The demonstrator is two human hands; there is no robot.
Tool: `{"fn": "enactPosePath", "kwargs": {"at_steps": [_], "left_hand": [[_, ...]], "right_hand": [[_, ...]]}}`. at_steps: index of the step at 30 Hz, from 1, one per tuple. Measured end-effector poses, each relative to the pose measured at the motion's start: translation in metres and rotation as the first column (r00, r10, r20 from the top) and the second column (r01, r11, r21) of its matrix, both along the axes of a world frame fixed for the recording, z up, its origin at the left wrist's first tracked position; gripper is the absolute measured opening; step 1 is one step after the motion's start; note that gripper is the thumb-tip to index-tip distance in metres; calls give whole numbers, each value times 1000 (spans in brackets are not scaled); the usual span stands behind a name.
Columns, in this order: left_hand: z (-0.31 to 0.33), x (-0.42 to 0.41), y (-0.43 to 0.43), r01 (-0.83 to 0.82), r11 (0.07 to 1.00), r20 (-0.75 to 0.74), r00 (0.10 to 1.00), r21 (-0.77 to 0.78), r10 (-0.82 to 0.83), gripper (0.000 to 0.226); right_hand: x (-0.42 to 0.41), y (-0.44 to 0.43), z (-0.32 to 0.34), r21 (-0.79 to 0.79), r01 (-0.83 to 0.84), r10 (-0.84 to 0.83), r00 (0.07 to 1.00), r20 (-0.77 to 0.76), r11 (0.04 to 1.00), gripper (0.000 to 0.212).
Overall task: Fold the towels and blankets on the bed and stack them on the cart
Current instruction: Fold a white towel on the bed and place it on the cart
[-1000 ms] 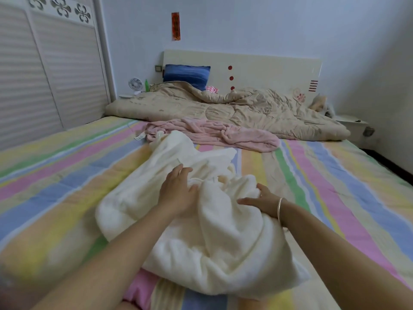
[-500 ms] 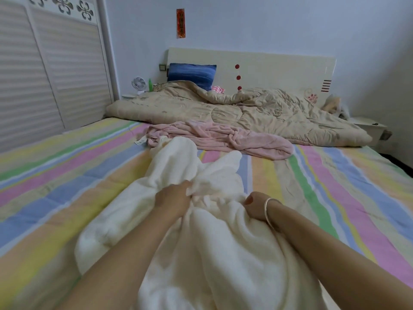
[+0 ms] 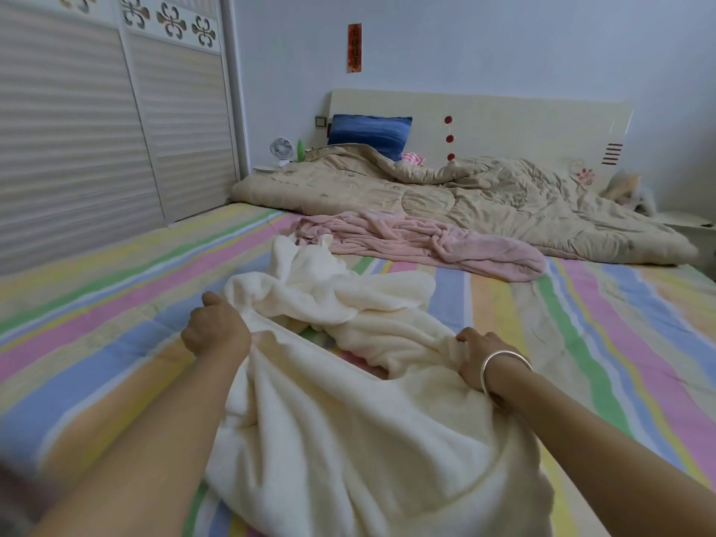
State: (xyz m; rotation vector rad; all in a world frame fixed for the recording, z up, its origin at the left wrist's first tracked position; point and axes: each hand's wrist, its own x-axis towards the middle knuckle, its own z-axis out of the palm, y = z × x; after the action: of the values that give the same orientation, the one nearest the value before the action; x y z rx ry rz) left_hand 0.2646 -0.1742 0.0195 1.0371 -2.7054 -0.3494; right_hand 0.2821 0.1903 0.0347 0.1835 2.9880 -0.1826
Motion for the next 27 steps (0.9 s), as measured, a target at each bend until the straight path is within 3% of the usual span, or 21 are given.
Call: {"fn": "enactPosePath", "kwargs": {"at_steps": [2,5,8,9,12,14,16,17,18,19,22,24,26,27], "left_hand": [[3,3,4,40,998,42,998,-51,-38,59],[12,-2,21,250,949,22,968,-193,-251,79],[24,-15,46,464,838,-100,856,-287,-508,80],[29,-18,55,524,790,-100,810,-316,-578,74],[23,-40,82,717,573,125,661,-396,-740,60],[1,-48,89,814,502,376,580,-292,-723,74],[-26,-53,86,798,571,548,571,-193,-612,81],[-34,-54,84,771,611,605,576,-178,-550,77],[-39,-57,82,751,627,641,587,-204,-495,71],[-38,-58,81,738,626,644,610,-250,-462,62],[-28,-58,57,683,561,602,711,-468,-363,30],[-20,-59,15,575,561,559,798,-595,-225,34],[-11,-55,-24,374,732,451,887,-569,-103,43],[-11,-54,-29,317,806,414,905,-501,-98,54]], "right_hand": [[-2,-5,5,68,-15,16,1000,-16,998,51],[-11,-22,11,177,-29,48,993,-105,984,52],[-31,-40,20,231,-46,95,975,-202,972,67],[-39,-46,19,250,-52,96,981,-168,967,71],[-70,-62,10,256,-54,43,998,47,965,72],[-84,-72,2,171,-34,-2,979,205,985,68],[-100,-82,-12,-12,-86,86,963,255,996,79],[-109,-87,-24,-54,-118,128,959,254,991,99],[-110,-93,-30,-53,-125,135,955,264,991,117],[-107,-97,-32,-34,-116,121,957,263,993,121],[-104,-85,-32,-125,-36,50,992,112,991,80],[-99,-61,-13,-126,78,-88,993,-80,989,60],[-96,-17,12,-192,256,-303,912,-275,947,58],[-91,12,21,-273,367,-446,829,-337,889,57]]}}
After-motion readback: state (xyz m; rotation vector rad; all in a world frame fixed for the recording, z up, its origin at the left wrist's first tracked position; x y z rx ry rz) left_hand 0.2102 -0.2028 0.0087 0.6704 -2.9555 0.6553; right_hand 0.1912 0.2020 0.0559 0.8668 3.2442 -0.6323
